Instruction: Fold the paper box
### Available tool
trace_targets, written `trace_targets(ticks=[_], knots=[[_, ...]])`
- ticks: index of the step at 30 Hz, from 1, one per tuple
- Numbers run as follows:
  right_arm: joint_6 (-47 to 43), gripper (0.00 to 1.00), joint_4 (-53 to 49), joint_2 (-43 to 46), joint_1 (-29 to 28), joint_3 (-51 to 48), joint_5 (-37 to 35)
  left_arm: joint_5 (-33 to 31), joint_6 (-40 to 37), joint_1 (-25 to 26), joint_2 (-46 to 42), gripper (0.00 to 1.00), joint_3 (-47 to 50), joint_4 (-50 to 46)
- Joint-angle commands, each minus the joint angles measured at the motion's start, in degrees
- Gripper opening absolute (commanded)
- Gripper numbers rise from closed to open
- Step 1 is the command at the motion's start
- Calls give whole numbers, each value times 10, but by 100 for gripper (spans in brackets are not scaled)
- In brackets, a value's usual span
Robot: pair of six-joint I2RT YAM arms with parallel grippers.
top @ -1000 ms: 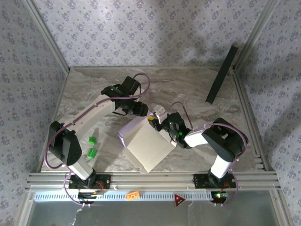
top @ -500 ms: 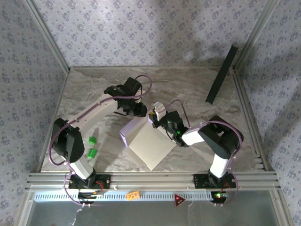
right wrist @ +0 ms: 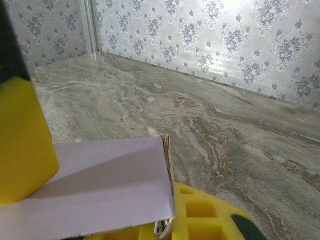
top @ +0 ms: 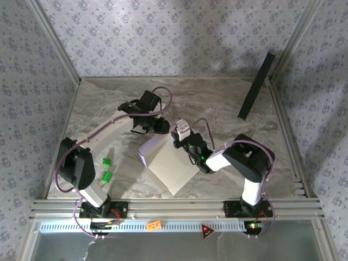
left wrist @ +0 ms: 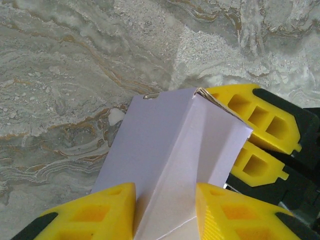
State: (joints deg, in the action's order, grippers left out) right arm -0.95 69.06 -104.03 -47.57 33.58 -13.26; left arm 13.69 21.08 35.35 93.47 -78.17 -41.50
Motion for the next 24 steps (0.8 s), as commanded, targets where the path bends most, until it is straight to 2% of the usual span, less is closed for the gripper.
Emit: trace_targets(ticks=[1,8,15,19,24], knots=[[0,20,-40,17,14,-1,40,56,7,15,1,37,13,-16],[13,31,2,0,41,-43,128,53,5,14,4,37,8,-19],[22,31,37,-66,48,-25,141,49,4,13,1,38,7,-24],[31,28,49,-98,56,-10,145,48,5,11,0,38,5,-24],[37,16,58,-115,57,-1,134,48,3,10,3,38,1,-28]])
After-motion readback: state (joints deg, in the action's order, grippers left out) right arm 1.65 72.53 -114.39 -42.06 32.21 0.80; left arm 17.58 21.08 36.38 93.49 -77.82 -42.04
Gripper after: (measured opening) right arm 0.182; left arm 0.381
